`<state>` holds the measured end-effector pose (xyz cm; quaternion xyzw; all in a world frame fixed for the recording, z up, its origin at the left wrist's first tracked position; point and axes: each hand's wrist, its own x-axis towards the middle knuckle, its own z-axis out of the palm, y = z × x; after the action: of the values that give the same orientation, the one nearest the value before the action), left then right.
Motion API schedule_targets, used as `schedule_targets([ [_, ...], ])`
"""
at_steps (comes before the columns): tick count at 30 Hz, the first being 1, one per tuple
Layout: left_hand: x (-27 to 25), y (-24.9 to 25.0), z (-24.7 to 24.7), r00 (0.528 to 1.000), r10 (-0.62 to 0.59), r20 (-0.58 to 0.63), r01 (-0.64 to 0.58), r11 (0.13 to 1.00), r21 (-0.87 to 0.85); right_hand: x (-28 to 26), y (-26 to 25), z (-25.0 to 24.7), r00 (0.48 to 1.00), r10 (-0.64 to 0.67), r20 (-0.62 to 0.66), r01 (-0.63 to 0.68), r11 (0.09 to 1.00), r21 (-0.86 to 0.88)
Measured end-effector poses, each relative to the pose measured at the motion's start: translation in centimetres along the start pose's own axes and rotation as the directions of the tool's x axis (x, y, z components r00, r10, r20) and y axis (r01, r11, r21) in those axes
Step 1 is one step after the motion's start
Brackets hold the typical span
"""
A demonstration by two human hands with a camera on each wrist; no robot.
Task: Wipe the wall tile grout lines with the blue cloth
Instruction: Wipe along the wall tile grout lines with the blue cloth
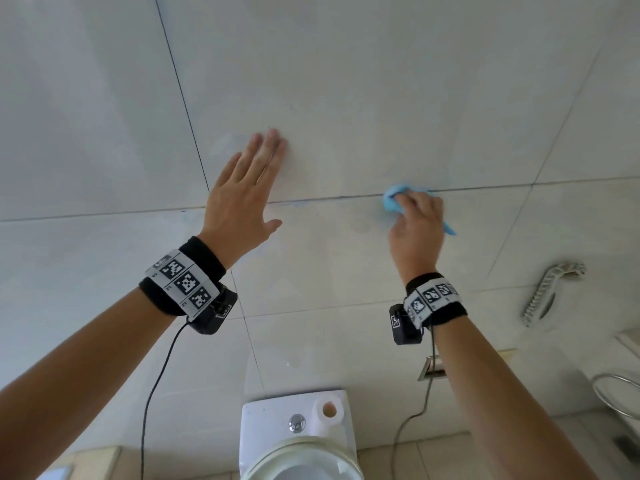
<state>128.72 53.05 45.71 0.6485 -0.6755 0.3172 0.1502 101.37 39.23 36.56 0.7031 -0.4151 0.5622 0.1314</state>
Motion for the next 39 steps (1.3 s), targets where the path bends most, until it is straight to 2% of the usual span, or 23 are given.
schedule_targets([
  [3, 0.1, 0.1, -0.1, 1.0, 0.016, 0.017, -0.017, 0.999, 0.027, -0.3, -0.1, 0.8, 0.979, 0.167, -0.113, -0.16, 0.984, 0.073],
  [5, 0.1, 0.1, -0.2, 1.0, 0.017, 0.004, -0.017, 1.0, 0.012, -0.4, -1.9, 1.6, 0.957, 0.256, -0.137, -0.238, 0.961, 0.139],
  [6, 0.0, 0.1, -0.2, 1.0, 0.013, -0.014, -0.013, 1.0, -0.008, -0.6, -3.1, 2.0, 0.956, 0.262, -0.131, -0.24, 0.957, 0.163],
  [10, -1.2, 0.5, 0.0, 0.994, -0.044, -0.103, 0.03, 0.991, -0.129, -2.4, -9.3, 3.7, 0.998, 0.065, 0.022, -0.068, 0.979, 0.192],
  [13, -3.2, -0.9, -0.3, 0.977, -0.167, -0.135, 0.14, 0.972, -0.189, -2.8, -14.5, 4.9, 0.994, -0.043, 0.102, 0.017, 0.97, 0.241],
  [17, -7.3, -5.8, -0.2, 0.949, -0.303, -0.081, 0.288, 0.944, -0.159, -3.1, -18.7, 5.8, 0.962, -0.193, 0.194, 0.144, 0.959, 0.244],
  [20, -9.6, -10.2, -0.1, 0.943, -0.333, -0.004, 0.332, 0.94, -0.076, -2.7, -17.4, 5.3, 0.975, -0.15, 0.166, 0.111, 0.969, 0.221],
  [23, -10.8, -13.5, -0.1, 0.944, -0.323, 0.063, 0.323, 0.946, 0.0, -2.0, -14.3, 4.3, 0.999, 0.048, 0.01, -0.049, 0.981, 0.189],
  [25, -11.1, -14.7, 0.0, 0.953, -0.293, 0.075, 0.291, 0.956, 0.035, -2.0, -13.5, 4.5, 0.989, 0.125, -0.082, -0.108, 0.976, 0.188],
  [27, -11.2, -15.3, 0.3, 0.96, -0.27, 0.069, 0.267, 0.962, 0.051, -2.4, -14.8, 5.7, 0.973, 0.187, -0.134, -0.157, 0.965, 0.208],
  [29, -11.3, -15.5, 0.7, 0.964, -0.262, 0.051, 0.261, 0.965, 0.042, -3.3, -17.9, 7.0, 0.988, 0.126, -0.093, -0.102, 0.968, 0.227],
  [31, -11.2, -15.4, 1.1, 0.965, -0.26, 0.043, 0.26, 0.965, 0.019, -4.4, -21.4, 7.9, 0.997, -0.067, 0.029, 0.058, 0.971, 0.232],
  [33, -11.2, -15.5, 1.3, 0.966, -0.256, 0.031, 0.255, 0.967, 0.007, -4.8, -23.2, 8.1, 0.978, -0.182, 0.104, 0.151, 0.954, 0.258],
  [36, -11.4, -15.6, 1.2, 0.968, -0.249, 0.026, 0.248, 0.969, 0.008, -4.0, -21.0, 6.9, 0.969, -0.205, 0.139, 0.173, 0.962, 0.212],
  [39, -11.5, -15.4, 1.2, 0.966, -0.255, 0.025, 0.255, 0.967, 0.012, -3.4, -15.3, 4.8, 0.993, -0.09, 0.079, 0.084, 0.994, 0.075],
])
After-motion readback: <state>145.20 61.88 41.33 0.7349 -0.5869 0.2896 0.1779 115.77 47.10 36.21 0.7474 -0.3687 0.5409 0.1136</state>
